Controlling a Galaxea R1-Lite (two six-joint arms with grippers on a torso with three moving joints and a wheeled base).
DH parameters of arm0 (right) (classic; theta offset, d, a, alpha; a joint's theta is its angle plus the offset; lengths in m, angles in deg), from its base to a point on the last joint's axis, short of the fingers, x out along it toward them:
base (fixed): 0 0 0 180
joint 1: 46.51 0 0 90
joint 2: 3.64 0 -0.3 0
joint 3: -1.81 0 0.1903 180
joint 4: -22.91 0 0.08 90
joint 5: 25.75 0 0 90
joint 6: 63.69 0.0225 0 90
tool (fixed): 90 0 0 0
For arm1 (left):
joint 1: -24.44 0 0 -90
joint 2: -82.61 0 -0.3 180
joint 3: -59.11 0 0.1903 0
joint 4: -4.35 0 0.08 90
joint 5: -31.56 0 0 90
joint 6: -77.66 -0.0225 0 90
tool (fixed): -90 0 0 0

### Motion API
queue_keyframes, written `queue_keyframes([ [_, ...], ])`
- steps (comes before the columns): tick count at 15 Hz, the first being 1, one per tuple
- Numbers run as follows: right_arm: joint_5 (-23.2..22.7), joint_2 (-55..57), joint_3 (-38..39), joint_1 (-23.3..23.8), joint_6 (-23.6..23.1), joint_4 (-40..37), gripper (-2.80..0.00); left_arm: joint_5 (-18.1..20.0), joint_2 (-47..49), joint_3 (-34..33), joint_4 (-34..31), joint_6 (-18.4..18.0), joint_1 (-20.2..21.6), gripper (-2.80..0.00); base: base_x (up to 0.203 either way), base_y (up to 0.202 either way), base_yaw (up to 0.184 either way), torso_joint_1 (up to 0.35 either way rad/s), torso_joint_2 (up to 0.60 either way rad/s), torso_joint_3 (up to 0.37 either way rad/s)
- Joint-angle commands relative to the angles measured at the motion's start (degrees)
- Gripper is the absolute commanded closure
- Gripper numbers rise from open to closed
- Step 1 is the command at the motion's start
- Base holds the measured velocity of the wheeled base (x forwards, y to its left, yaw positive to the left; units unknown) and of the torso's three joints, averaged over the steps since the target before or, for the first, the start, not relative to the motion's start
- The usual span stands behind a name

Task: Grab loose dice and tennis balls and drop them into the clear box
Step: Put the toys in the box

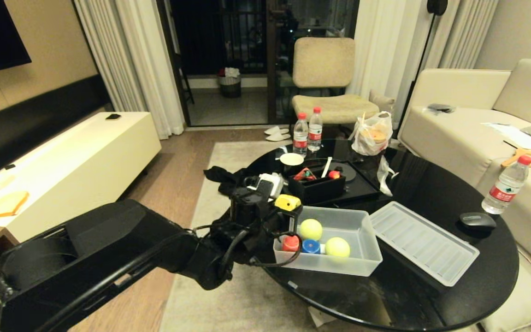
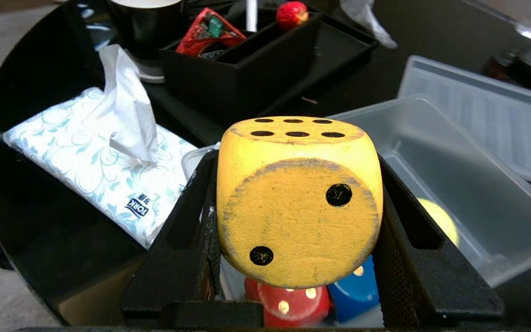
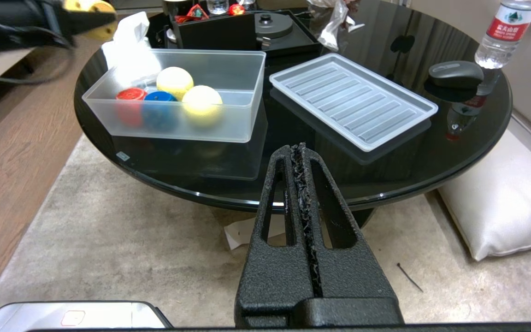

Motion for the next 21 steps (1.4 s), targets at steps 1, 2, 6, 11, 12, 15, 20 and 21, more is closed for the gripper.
queue_keyframes([
  [1, 0.01, 0.09, 0.0, -0.01, 0.03, -0.01, 0.0, -0.96, 3.53, 2.44, 0.37, 0.03, -1.01, 0.0, 0.0, 0.0, 0.0, 0.0, 0.0, 0.0],
  [2, 0.01, 0.07, 0.0, -0.01, 0.03, -0.01, 0.0, -0.97, 3.56, 2.46, 0.3, 0.03, -1.21, 0.0, 0.0, 0.0, 0.0, 0.0, 0.0, 0.0],
  [6, 0.01, 0.09, 0.0, -0.01, 0.03, -0.01, 0.0, -3.06, 7.53, 7.52, 0.15, -0.39, -1.48, 0.0, 0.0, 0.0, 0.0, 0.0, 0.0, 0.0],
  [11, 0.01, 0.03, 0.0, -0.01, 0.03, -0.01, 0.0, -3.55, 8.36, 8.25, -3.18, -1.37, -1.43, 0.0, 0.0, 0.0, 0.0, 0.0, 0.0, 0.0],
  [12, 0.01, 0.09, 0.0, -0.01, 0.03, -0.01, 0.0, -3.51, 8.44, 8.63, -3.74, -1.37, -1.45, 0.0, 0.0, 0.0, 0.0, 0.0, 0.0, 0.0],
  [15, 0.01, 0.09, 0.0, -0.01, 0.03, -0.01, 0.0, -3.6, 8.98, 10.73, -7.18, -1.08, -1.45, 0.0, 0.0, 0.0, 0.0, 0.0, 0.0, 0.0],
  [20, 0.01, 0.09, 0.0, -0.01, 0.03, -0.01, 0.0, -3.6, 9.77, 11.84, -8.65, -1.28, -1.54, 0.0, 0.0, 0.0, 0.0, 0.0, 0.0, 0.0],
  [21, 0.01, 0.09, 0.0, -0.01, 0.03, -0.01, 0.0, -3.69, 9.94, 12.06, -8.7, -1.37, -1.54, 0.0, 0.0, 0.0, 0.0, 0.0, 0.0, 0.0],
])
